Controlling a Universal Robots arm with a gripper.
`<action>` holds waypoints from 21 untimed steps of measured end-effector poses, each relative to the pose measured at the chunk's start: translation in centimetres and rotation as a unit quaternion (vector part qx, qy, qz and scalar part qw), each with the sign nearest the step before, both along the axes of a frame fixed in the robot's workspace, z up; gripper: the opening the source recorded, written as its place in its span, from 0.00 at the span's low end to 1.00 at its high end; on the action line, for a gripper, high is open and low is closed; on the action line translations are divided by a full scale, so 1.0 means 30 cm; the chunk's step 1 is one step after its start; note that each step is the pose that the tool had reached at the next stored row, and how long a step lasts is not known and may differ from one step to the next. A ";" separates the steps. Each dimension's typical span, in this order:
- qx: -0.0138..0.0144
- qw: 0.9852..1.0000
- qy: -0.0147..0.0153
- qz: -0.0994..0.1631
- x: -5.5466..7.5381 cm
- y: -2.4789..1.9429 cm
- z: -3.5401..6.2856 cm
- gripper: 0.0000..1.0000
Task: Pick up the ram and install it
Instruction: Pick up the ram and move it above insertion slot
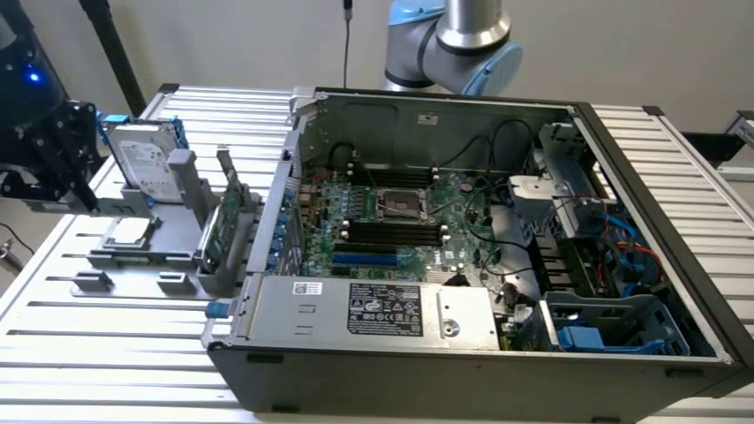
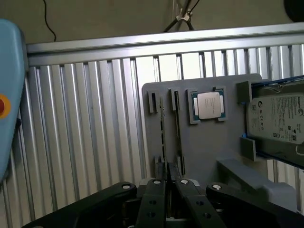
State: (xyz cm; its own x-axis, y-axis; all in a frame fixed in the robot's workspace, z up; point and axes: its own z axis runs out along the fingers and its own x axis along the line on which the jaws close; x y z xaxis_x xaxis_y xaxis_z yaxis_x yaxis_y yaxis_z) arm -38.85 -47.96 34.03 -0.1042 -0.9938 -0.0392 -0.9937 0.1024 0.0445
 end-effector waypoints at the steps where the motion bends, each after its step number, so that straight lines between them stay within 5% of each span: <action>1: 0.000 1.000 0.000 0.000 0.002 0.000 0.005 0.14; 14: 0.000 1.000 0.000 0.000 0.028 0.000 0.091 0.14; 21: 0.000 1.000 0.001 0.000 0.116 0.000 0.148 0.14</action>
